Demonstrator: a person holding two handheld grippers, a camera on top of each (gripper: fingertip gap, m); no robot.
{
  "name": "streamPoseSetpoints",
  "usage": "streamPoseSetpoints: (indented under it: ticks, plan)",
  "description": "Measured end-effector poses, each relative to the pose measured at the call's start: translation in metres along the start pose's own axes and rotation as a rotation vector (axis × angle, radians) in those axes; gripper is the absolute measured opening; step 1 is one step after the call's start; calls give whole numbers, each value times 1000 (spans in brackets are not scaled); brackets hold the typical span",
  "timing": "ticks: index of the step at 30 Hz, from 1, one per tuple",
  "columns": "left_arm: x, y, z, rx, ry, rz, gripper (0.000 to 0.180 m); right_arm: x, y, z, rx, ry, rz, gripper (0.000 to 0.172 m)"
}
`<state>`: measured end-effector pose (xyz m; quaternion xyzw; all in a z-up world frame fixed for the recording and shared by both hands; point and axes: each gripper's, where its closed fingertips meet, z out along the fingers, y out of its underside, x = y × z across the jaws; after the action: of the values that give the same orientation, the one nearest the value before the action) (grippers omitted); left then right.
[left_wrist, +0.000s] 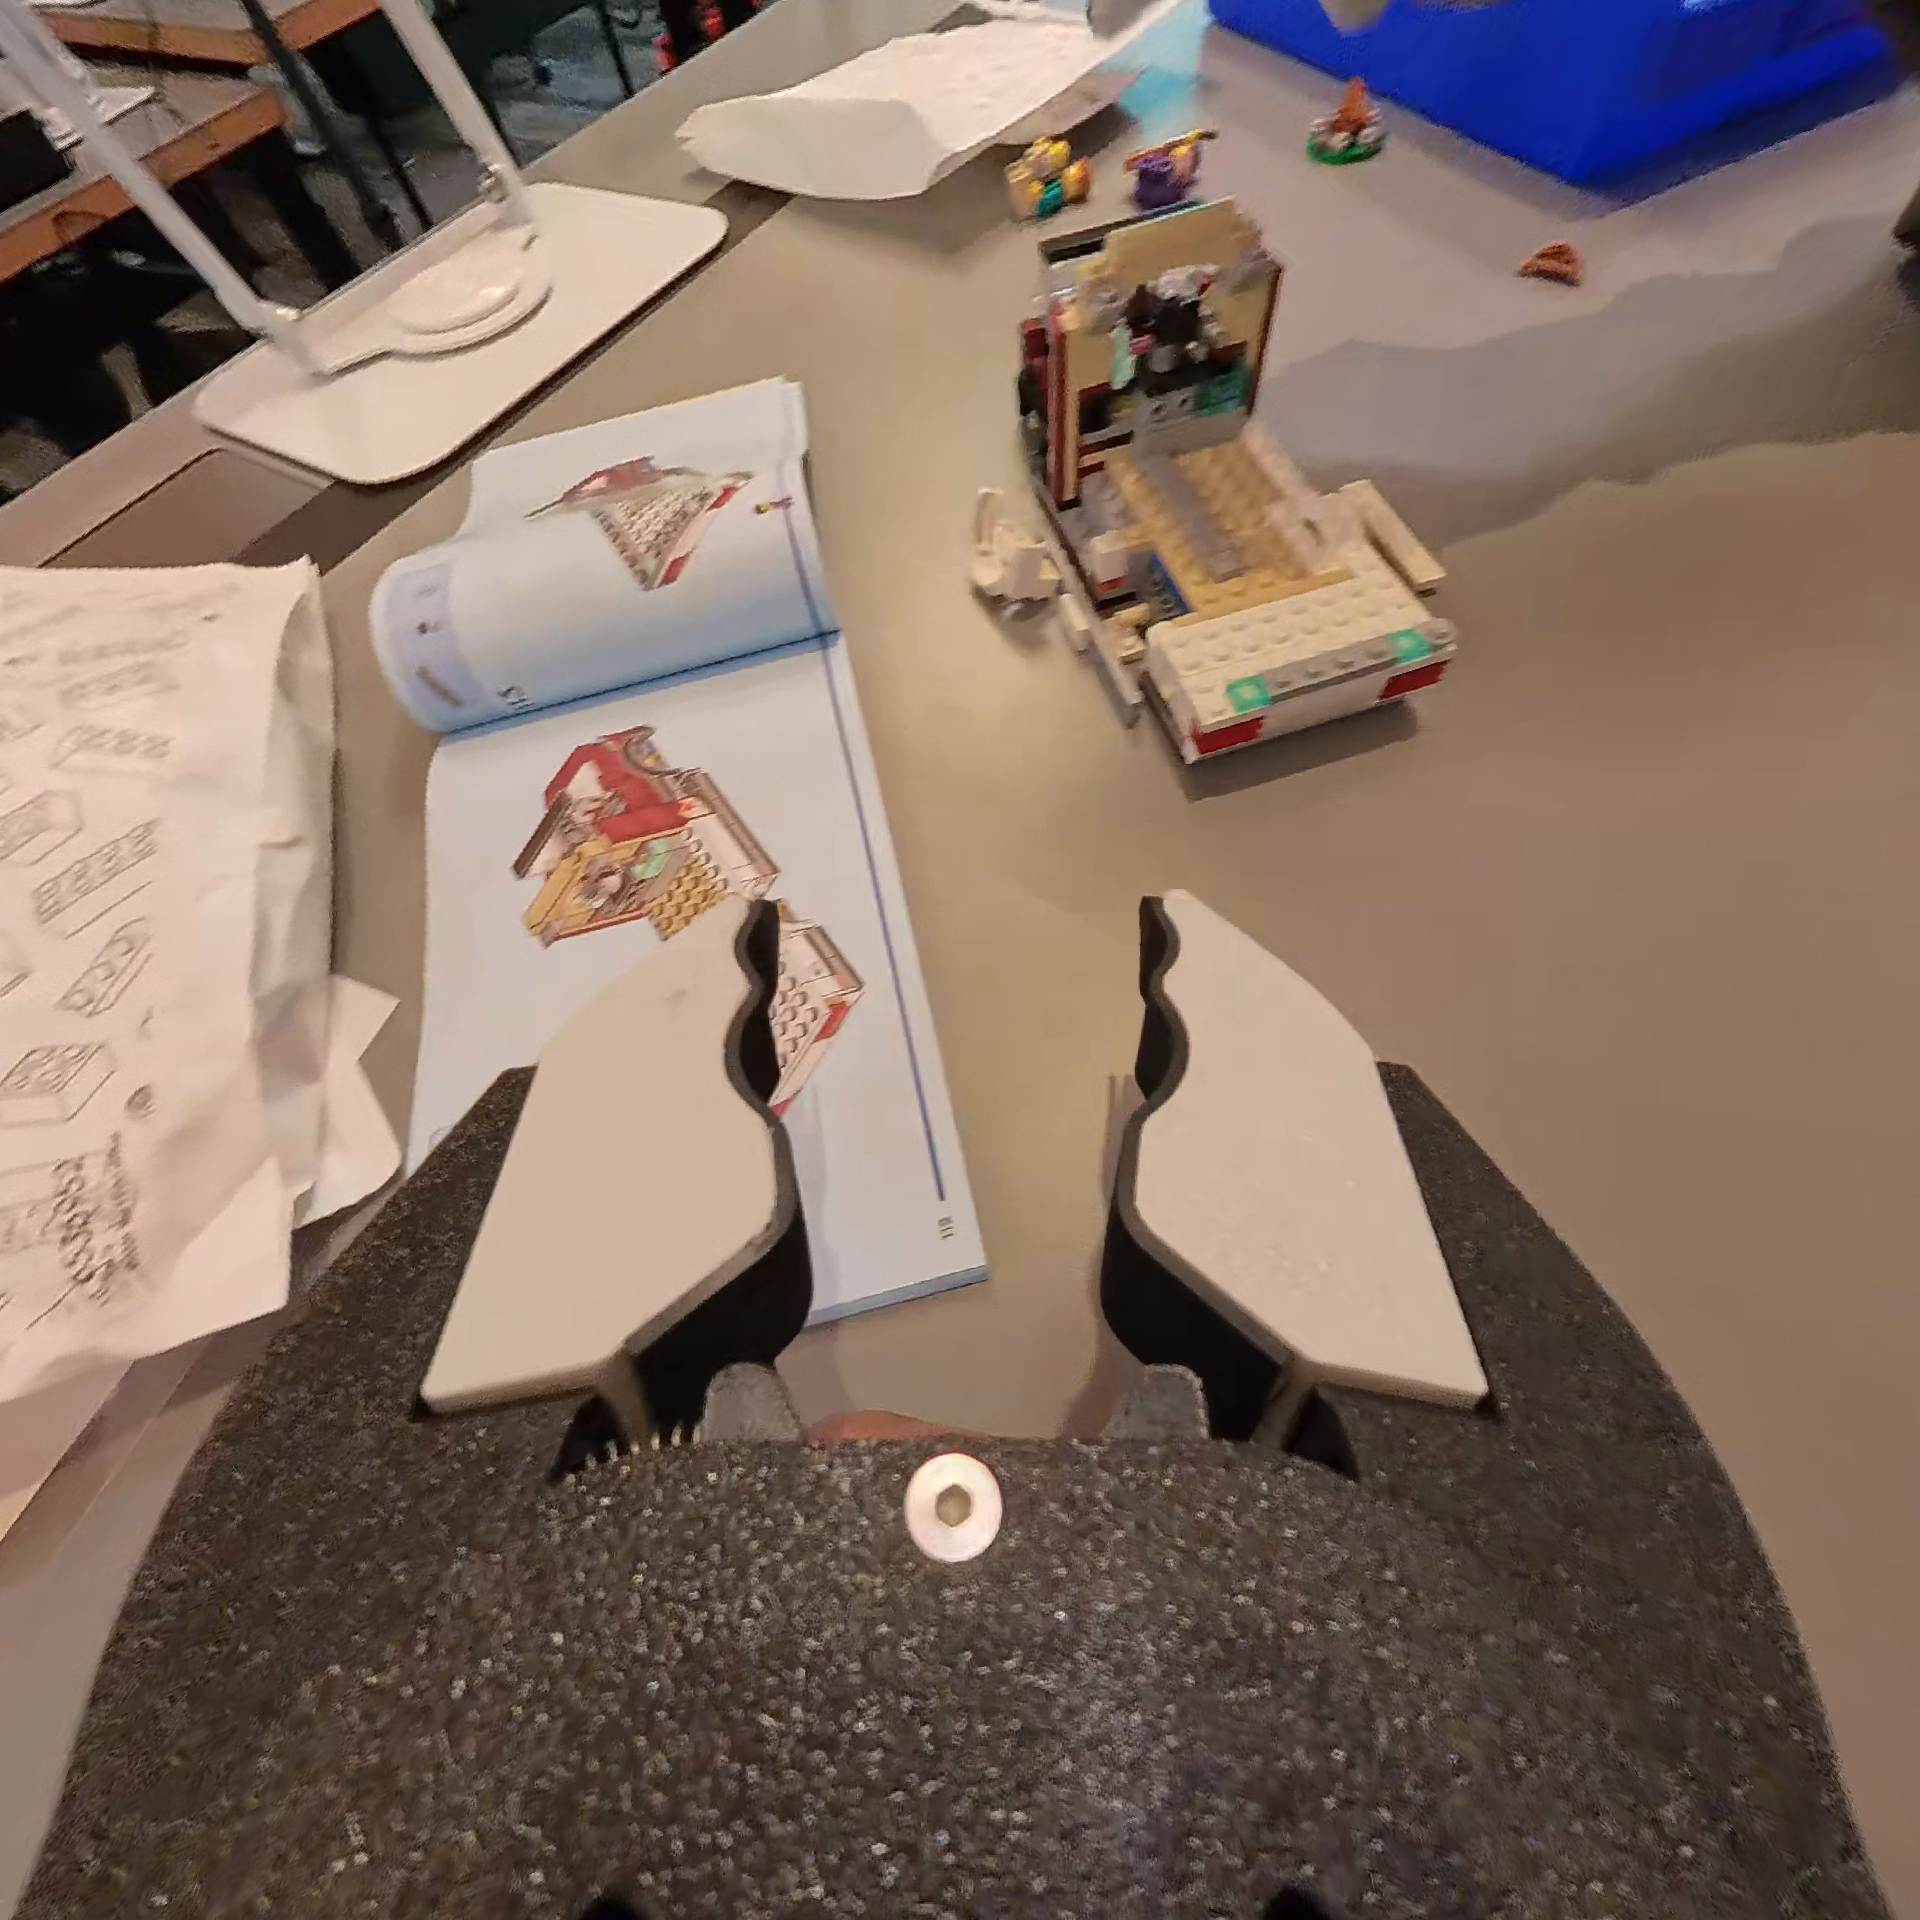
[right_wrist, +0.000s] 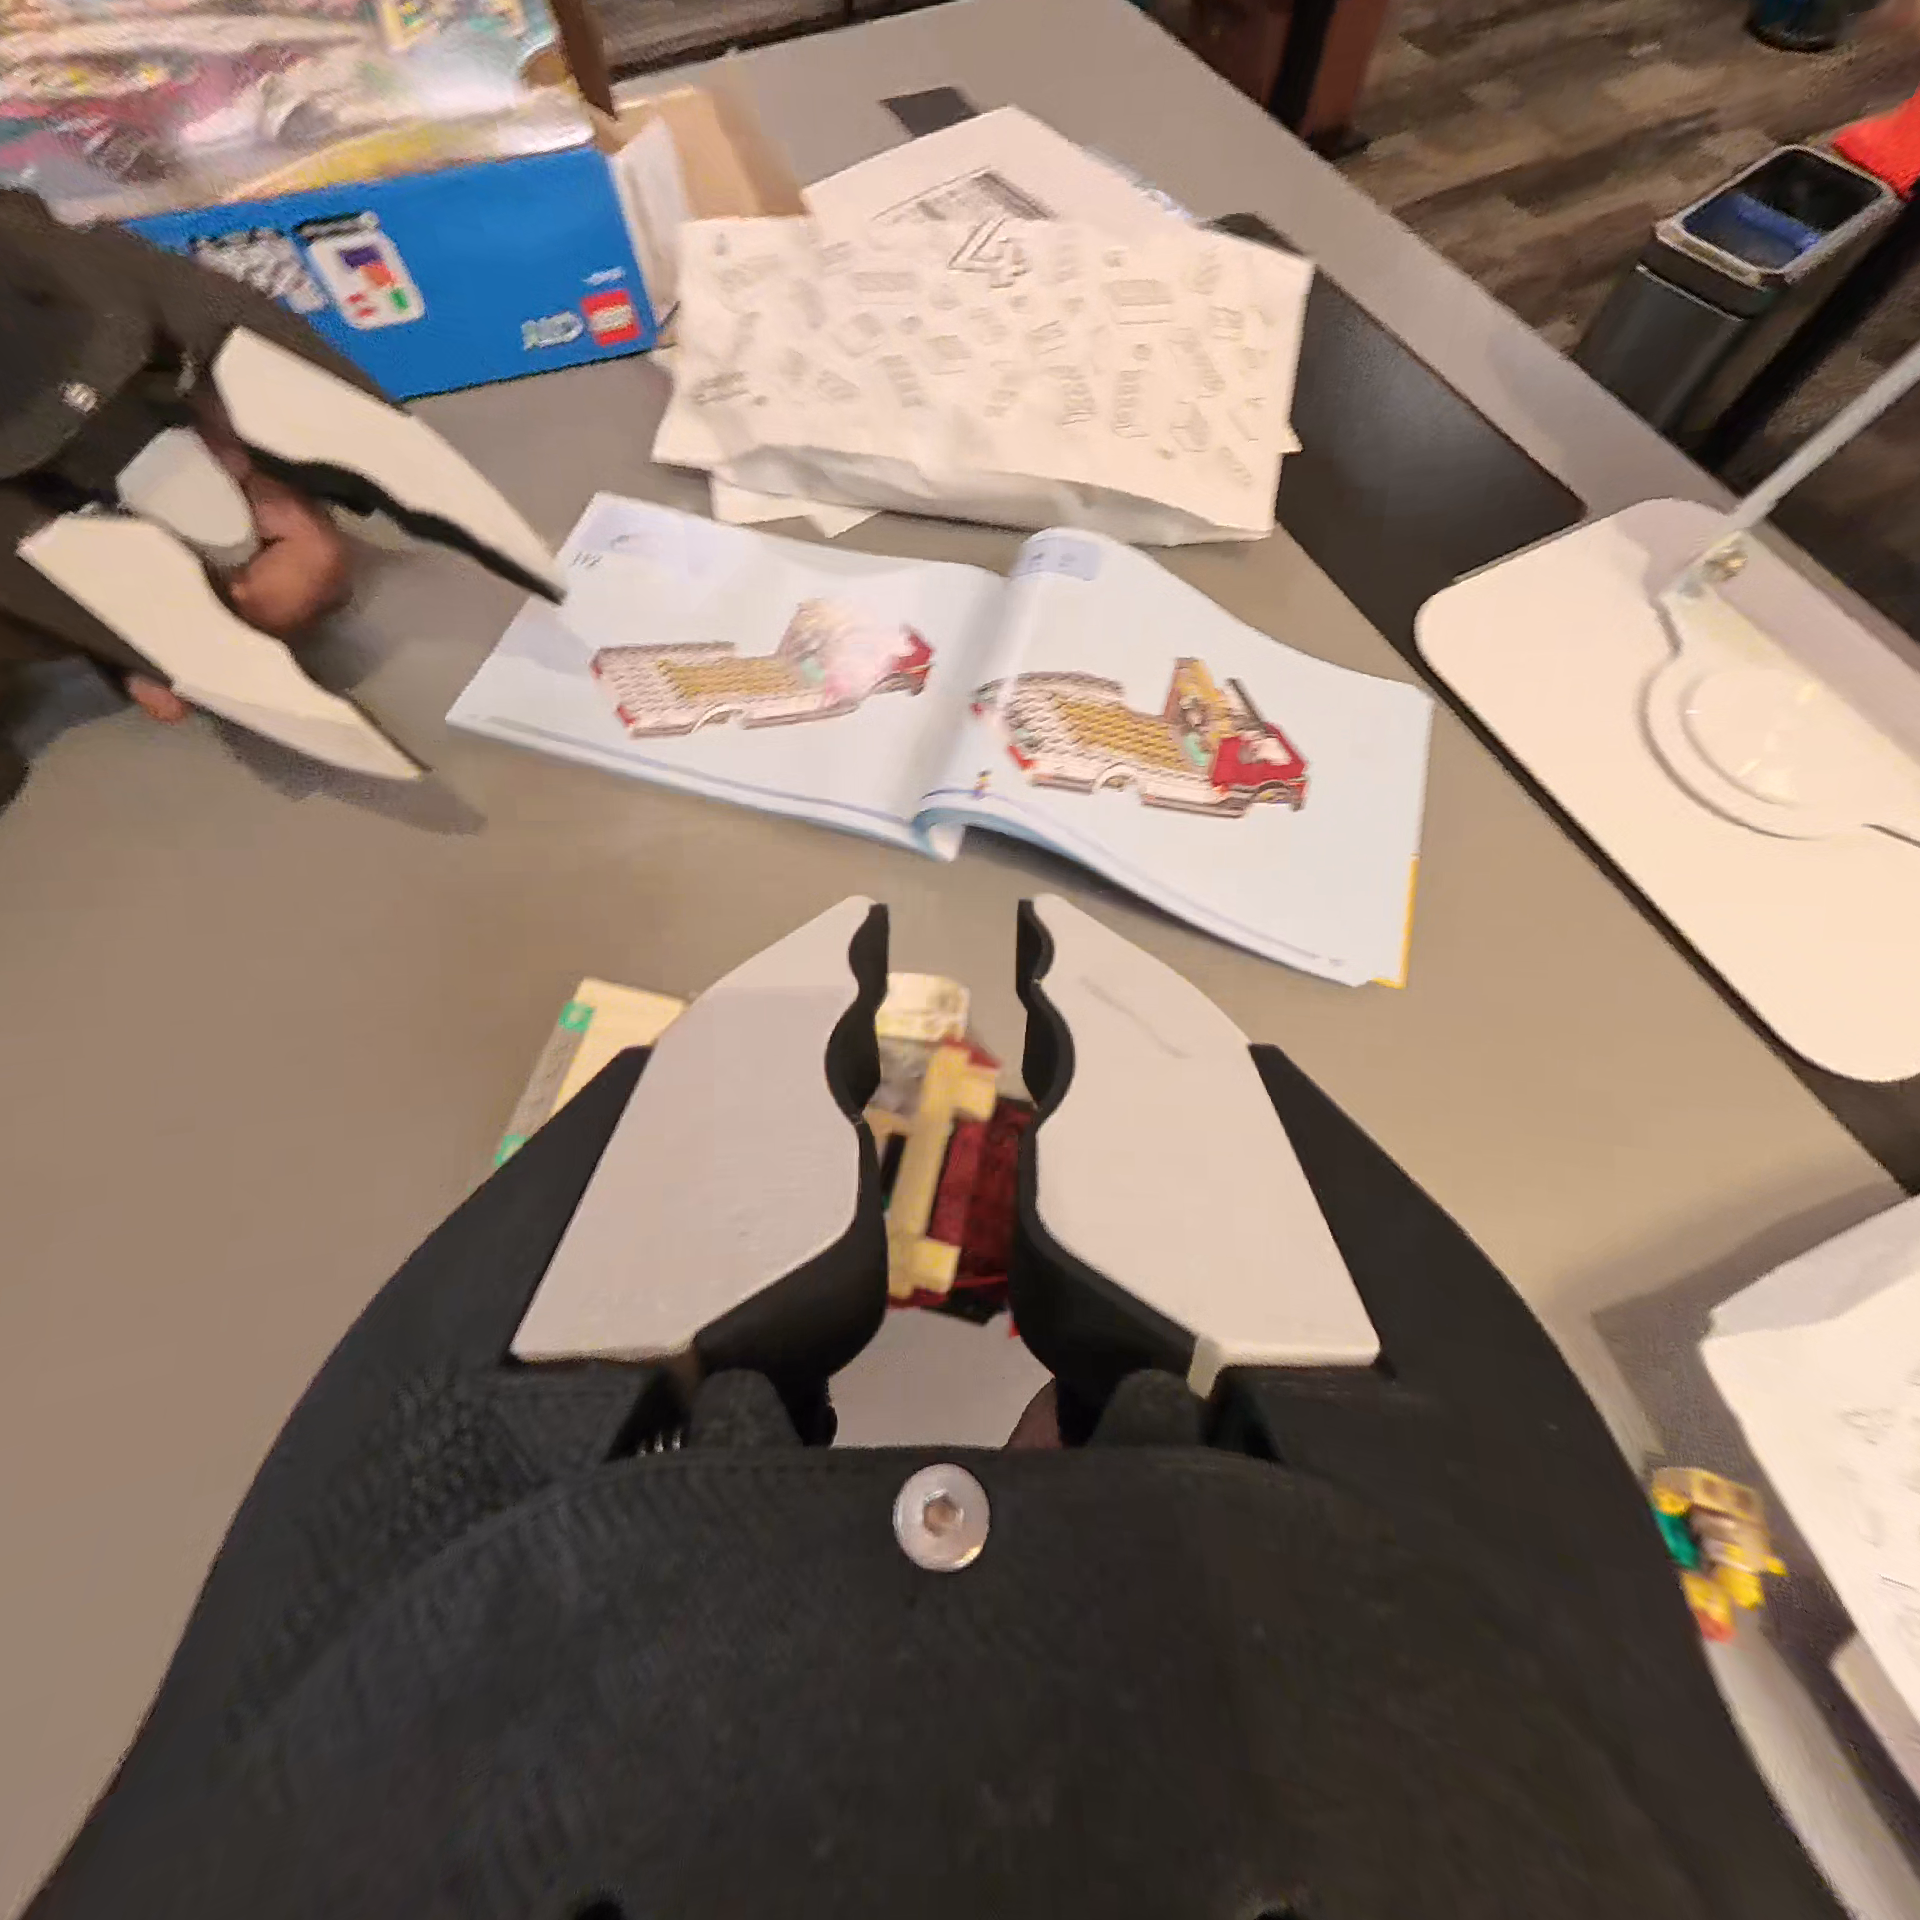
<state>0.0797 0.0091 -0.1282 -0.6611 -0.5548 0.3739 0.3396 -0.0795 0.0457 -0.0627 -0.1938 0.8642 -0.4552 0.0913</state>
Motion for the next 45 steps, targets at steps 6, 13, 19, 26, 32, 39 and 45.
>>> streamPoseSetpoints:
  ticks: [6, 13, 19, 26, 32, 39, 45]
  plan:
    - [9, -7, 2, 23, 35, -17, 65, -56, 34, -6, 3, -103, -80, 21]
    - [32, -10, 18, -4, 117, -47, 55, -88, 76, 0, 19, -149, -92, 20]
    - [58, -19, 45, -55, 159, -56, 55, -86, 96, 2, 3, -127, -120, 20]
    - [64, -13, 61, -121, 162, -116, 57, -76, 104, 2, -9, -104, -100, 21]
    - [67, -5, 66, -191, 200, -178, 61, -77, 110, 8, -63, -92, -116, 23]
    - [89, -6, 79, -241, 251, -79, 67, -72, 116, 10, -97, -61, -158, 23]
    - [115, -15, 89, -235, 293, 4, 67, -61, 129, -4, -156, -52, -217, 26]
